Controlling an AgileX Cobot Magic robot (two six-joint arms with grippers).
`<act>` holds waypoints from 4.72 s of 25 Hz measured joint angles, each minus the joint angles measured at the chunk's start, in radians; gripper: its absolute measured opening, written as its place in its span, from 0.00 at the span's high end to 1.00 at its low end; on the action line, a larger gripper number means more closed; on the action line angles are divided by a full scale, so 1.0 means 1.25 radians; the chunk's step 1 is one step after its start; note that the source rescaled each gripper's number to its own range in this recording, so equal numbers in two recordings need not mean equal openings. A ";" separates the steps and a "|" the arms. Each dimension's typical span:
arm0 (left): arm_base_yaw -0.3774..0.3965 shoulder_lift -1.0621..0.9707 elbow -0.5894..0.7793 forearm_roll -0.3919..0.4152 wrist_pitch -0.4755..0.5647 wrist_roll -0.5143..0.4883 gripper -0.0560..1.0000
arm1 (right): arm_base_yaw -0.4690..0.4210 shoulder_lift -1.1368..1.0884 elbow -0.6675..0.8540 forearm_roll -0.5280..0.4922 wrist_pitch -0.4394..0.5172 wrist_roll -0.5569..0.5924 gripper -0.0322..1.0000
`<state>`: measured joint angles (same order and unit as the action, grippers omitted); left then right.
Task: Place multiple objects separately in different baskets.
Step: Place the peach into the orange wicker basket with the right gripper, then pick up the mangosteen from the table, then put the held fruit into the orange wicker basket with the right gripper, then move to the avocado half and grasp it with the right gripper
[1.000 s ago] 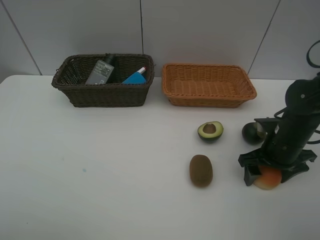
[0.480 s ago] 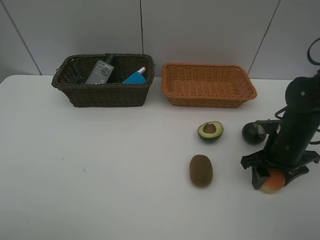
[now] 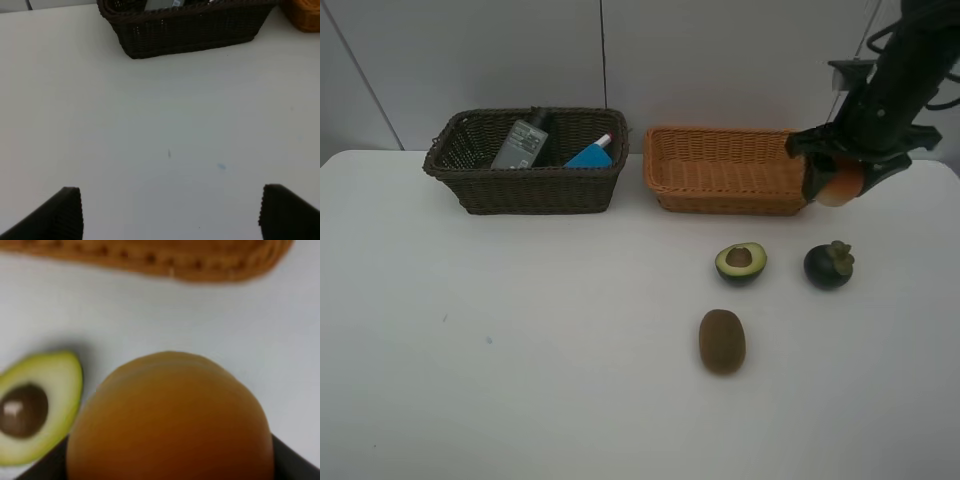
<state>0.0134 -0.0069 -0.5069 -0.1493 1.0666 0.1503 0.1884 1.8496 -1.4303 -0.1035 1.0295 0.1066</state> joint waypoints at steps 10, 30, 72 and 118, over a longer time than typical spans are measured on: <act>0.000 0.000 0.000 0.000 0.000 0.000 0.13 | 0.000 0.249 -0.334 -0.005 0.031 -0.035 0.26; 0.000 0.000 0.000 0.000 0.000 0.000 0.13 | -0.005 0.017 -0.030 -0.002 0.131 -0.053 0.04; 0.000 0.000 0.000 0.000 0.000 0.000 0.13 | -0.103 0.127 0.238 0.083 -0.201 -0.131 0.63; 0.000 0.000 0.000 0.000 0.000 0.000 0.13 | -0.018 0.181 -0.349 0.134 0.142 -0.099 0.04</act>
<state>0.0134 -0.0069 -0.5069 -0.1493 1.0663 0.1503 0.1656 2.0763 -1.8665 0.0636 1.2076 -0.0173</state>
